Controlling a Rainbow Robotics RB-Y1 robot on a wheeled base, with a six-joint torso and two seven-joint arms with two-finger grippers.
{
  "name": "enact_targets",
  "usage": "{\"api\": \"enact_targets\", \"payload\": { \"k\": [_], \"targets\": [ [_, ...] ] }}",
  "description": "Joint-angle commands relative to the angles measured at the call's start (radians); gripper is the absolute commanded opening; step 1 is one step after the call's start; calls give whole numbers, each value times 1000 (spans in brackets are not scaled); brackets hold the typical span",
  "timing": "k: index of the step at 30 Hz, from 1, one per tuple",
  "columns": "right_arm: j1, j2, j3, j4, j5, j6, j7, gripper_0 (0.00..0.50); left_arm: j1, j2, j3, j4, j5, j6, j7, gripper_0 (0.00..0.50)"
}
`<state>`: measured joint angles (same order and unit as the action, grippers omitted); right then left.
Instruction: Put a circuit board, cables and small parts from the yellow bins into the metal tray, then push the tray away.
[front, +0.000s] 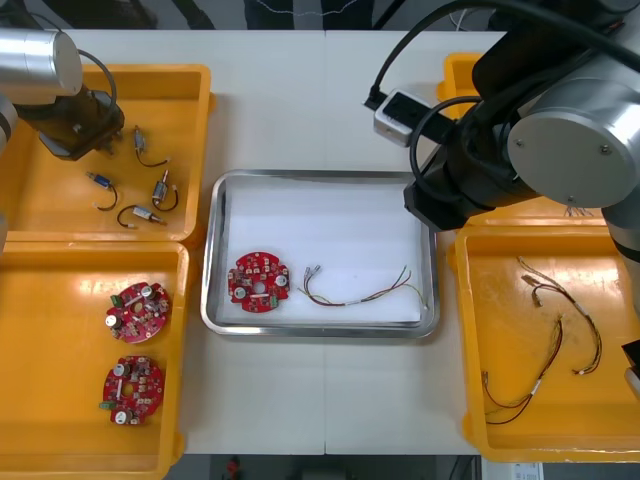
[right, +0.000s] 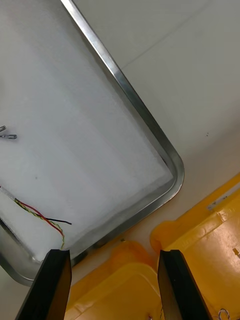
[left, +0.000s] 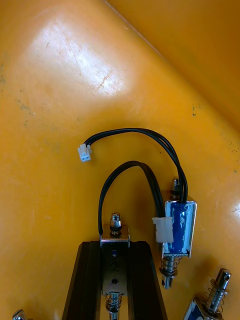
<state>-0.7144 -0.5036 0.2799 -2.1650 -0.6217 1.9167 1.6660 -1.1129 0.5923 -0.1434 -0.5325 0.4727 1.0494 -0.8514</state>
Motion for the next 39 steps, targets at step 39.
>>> {"api": "enact_targets", "payload": {
  "k": [39],
  "targets": [
    [49, -251, -397, 392, -9, 3, -45, 500, 99, -49, -54, -995, 121, 870, 124, 0]
  ]
}}
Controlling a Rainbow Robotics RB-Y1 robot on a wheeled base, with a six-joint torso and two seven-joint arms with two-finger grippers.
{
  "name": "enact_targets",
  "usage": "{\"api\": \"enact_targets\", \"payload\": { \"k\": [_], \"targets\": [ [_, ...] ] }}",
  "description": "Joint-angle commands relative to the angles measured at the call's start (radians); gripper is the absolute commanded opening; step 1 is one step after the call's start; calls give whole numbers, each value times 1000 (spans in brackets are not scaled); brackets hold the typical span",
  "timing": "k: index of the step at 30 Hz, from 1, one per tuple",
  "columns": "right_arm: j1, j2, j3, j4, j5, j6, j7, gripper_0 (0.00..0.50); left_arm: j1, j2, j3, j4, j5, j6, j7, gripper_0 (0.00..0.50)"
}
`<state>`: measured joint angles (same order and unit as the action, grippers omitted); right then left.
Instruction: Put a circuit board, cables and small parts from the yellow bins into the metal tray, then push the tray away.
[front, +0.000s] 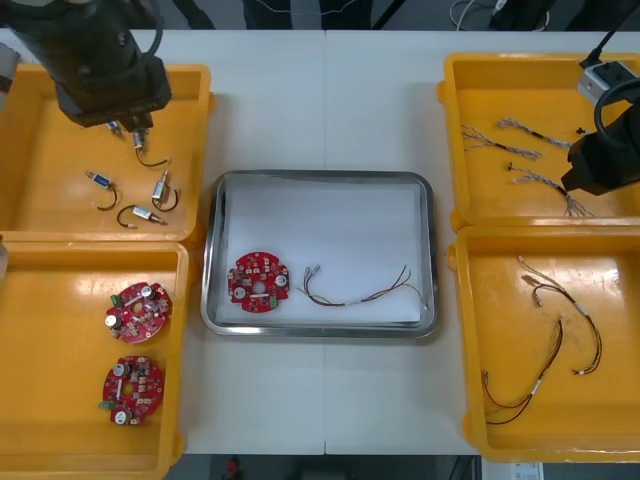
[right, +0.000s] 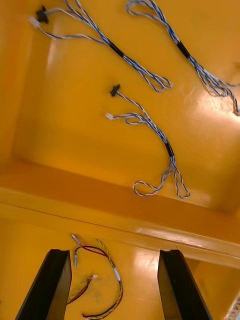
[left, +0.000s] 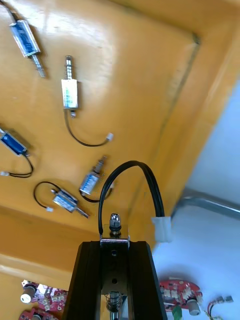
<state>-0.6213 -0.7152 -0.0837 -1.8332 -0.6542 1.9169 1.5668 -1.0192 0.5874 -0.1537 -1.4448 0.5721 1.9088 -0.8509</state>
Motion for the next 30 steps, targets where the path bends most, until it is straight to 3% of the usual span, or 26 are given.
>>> {"api": "enact_targets", "payload": {
  "k": [1, 11, 30],
  "targets": [
    [-54, -41, -33, 81, 28, 3, 61, 500, 8, -55, -50, -101, 26, 11, 128, 0],
    [-100, -40, -34, 212, 80, 3, 179, 500, 54, -126, -136, -210, 51, 11, 154, 0],
    [-141, -40, -39, 423, 76, -230, 294, 500, 154, -150, -339, -212, 20, -160, 154, 0]
  ]
}}
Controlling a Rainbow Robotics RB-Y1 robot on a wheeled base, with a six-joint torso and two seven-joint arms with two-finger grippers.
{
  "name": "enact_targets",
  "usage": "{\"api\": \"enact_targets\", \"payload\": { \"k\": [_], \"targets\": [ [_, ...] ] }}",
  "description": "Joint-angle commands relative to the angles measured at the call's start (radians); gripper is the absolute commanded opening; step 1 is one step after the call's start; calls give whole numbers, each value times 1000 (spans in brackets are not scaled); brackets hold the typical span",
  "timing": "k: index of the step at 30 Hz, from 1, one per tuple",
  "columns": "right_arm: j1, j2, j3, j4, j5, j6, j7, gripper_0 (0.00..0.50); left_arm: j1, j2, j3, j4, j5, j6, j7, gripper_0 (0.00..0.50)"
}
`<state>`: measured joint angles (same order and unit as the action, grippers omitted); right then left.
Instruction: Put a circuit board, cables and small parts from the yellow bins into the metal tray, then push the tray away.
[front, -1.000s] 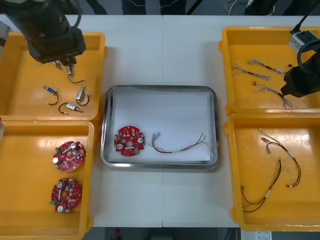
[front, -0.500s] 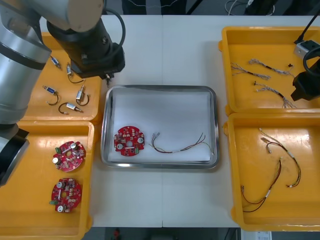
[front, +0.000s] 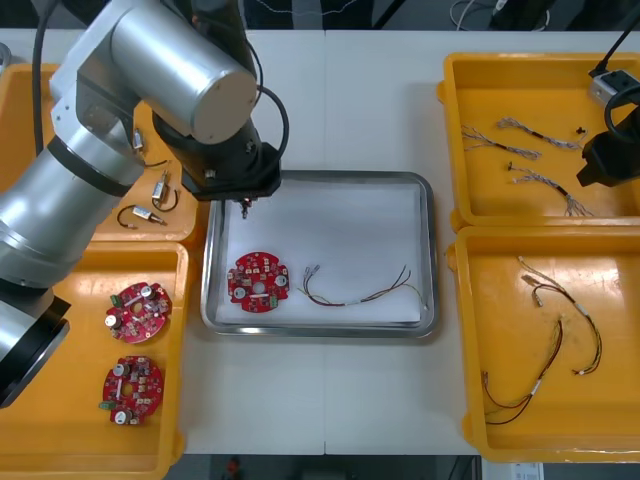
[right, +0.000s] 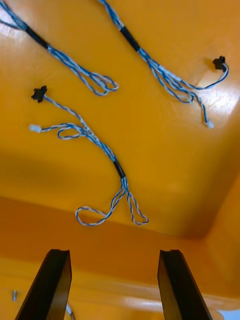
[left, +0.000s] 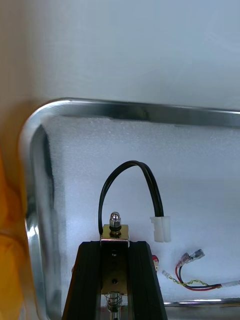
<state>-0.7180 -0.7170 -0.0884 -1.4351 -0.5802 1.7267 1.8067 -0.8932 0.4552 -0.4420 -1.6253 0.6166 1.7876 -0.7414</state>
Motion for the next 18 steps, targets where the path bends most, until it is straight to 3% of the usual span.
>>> {"api": "enact_targets", "payload": {
  "k": [1, 12, 18],
  "targets": [
    [-46, -38, -34, 36, 2, -52, 60, 500, 37, -16, -63, -31, -37, -45, 45, 0],
    [-72, -36, -25, 159, -3, -157, 106, 500, 83, -18, -73, -18, -77, -94, 27, 0],
    [-80, -24, -17, 228, -9, -223, 118, 500, 83, -18, -103, 59, -110, -168, 20, 0]
  ]
}}
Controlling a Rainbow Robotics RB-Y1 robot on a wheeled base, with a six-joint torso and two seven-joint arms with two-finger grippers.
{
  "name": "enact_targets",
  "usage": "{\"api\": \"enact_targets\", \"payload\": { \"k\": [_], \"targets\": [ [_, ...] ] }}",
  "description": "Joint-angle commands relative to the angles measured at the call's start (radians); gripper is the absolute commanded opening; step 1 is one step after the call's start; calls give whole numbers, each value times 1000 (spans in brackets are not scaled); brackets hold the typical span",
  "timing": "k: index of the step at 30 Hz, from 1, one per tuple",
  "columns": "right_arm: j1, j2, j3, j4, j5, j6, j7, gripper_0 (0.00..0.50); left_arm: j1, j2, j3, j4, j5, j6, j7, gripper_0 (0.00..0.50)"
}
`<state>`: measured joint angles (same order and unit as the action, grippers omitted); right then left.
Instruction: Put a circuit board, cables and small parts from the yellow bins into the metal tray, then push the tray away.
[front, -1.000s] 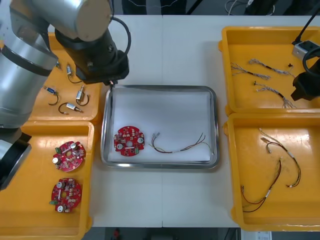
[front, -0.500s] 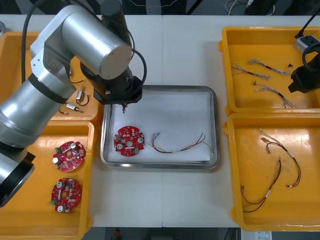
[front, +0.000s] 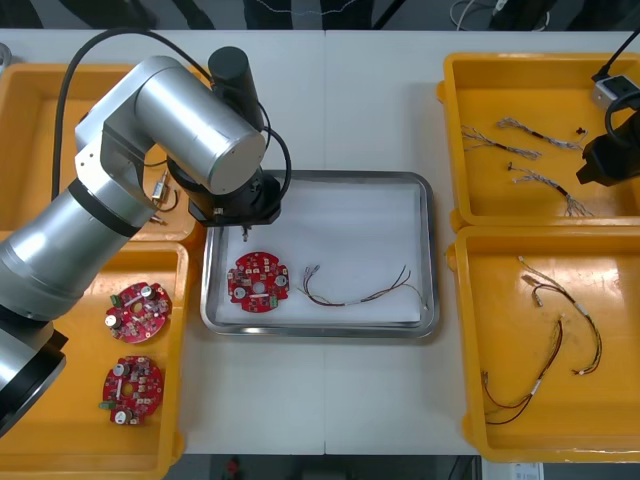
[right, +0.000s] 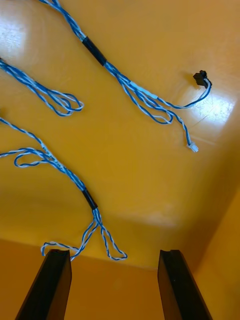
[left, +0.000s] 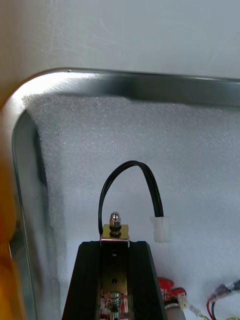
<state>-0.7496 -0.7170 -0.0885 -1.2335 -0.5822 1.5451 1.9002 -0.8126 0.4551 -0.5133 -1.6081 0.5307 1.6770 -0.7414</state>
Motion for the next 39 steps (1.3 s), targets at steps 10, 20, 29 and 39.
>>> {"api": "enact_targets", "payload": {
  "k": [10, 20, 29, 39],
  "targets": [
    [-48, -4, 30, 109, -16, -137, 19, 500, 1, -18, -31, 60, -23, -79, 17, 1],
    [-47, 33, 44, 140, -18, -146, -7, 500, 1, -18, -25, 39, -28, -79, 39, 500],
    [-37, 59, 44, 141, -2, -148, -30, 500, -5, -19, 15, -29, -11, -60, 106, 500],
    [-5, 65, 56, 141, 9, -186, -38, 500, -28, -10, 162, -134, 17, 125, 117, 500]
  ]
}}
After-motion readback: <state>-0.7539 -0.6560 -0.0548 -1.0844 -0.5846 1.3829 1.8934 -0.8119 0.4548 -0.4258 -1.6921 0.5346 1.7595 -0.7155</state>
